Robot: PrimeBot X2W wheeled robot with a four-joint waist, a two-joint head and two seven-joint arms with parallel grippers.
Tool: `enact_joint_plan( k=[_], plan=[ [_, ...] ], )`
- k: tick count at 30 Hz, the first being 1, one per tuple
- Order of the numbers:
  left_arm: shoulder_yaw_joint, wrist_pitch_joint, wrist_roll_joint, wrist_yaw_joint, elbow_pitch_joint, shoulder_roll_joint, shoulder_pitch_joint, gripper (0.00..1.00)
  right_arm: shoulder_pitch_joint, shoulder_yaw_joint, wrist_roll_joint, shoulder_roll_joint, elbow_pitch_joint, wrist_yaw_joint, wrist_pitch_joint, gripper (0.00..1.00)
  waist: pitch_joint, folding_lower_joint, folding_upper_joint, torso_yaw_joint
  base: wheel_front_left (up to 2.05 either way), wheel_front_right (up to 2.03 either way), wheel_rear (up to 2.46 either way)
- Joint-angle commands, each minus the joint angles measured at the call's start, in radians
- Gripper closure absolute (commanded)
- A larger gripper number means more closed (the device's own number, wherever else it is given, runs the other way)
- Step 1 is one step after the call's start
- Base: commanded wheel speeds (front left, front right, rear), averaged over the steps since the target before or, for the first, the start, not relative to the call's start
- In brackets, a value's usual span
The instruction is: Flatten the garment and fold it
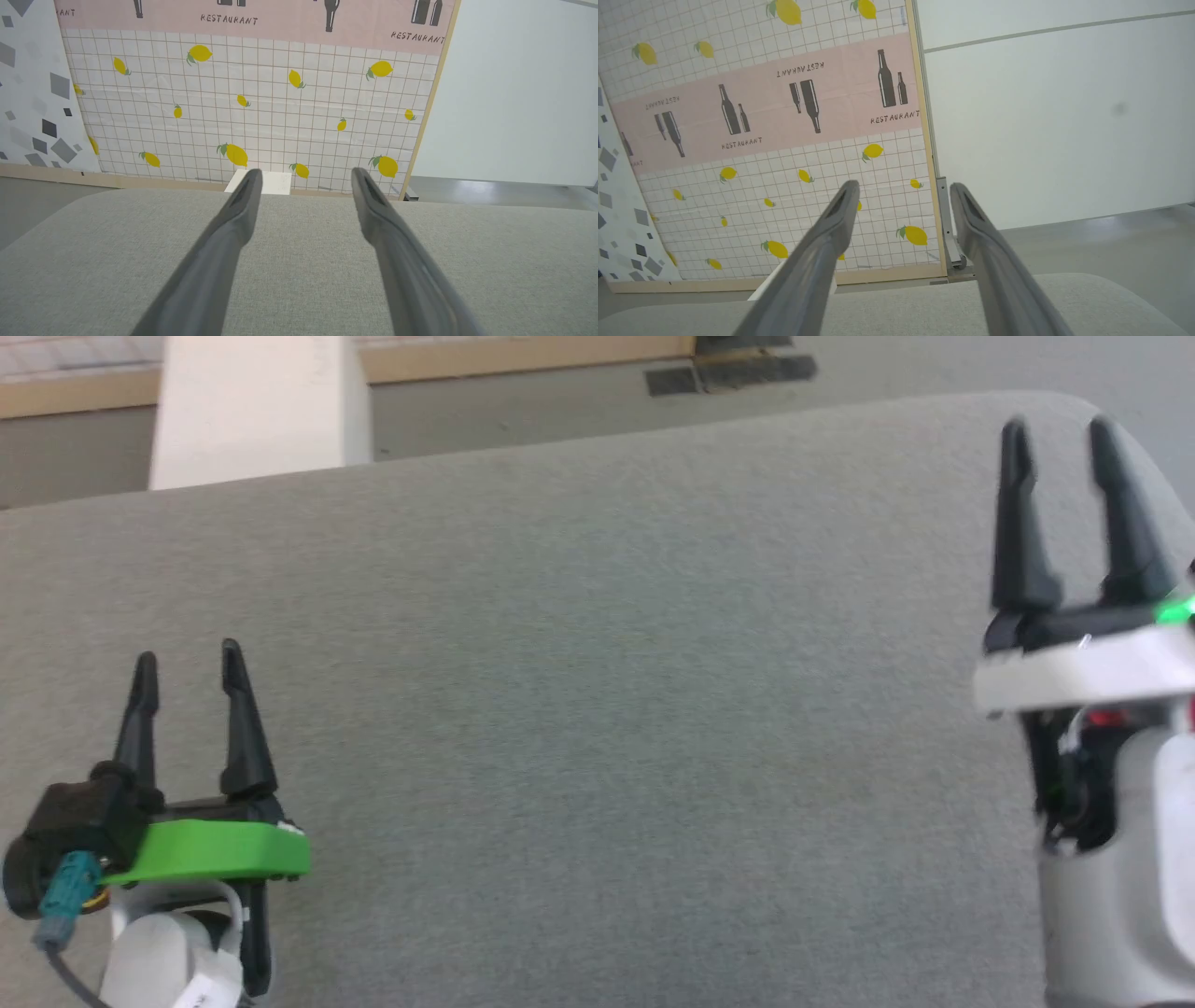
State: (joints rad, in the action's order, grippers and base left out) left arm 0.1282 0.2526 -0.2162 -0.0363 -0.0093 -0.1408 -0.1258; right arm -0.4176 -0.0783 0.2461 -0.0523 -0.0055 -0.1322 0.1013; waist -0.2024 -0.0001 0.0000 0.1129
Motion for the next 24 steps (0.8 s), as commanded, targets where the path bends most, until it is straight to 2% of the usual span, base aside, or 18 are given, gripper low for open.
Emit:
enact_joint_plan(
  k=[1,5,11,24],
  plan=[
    [-0.005,0.007,0.009,0.009,0.014,0.011,-0.018,0.0,0.041,0.021,0.031,0.001,0.037,0.002,0.042,0.0,0.06,0.0001,0.0,-0.072,0.0,0.0,0.0],
    [-0.029,0.007,0.02,0.017,0.053,0.025,-0.021,0.0,0.109,0.059,0.048,0.002,0.14,0.002,0.1,0.0,0.089,0.0001,0.0,-0.107,0.0,0.0,0.0],
    [-0.06,0.007,0.032,0.021,0.12,0.034,-0.016,0.0,0.186,0.077,0.029,0.002,0.226,0.002,0.141,0.0,0.118,0.0001,0.0,-0.14,0.0,0.0,0.0],
    [-0.109,0.009,0.034,0.02,0.238,0.052,0.012,0.0,0.329,0.089,-0.015,0.002,0.225,0.002,0.16,0.0,0.162,0.0001,0.0,-0.135,0.0,0.0,0.0]
  ],
)
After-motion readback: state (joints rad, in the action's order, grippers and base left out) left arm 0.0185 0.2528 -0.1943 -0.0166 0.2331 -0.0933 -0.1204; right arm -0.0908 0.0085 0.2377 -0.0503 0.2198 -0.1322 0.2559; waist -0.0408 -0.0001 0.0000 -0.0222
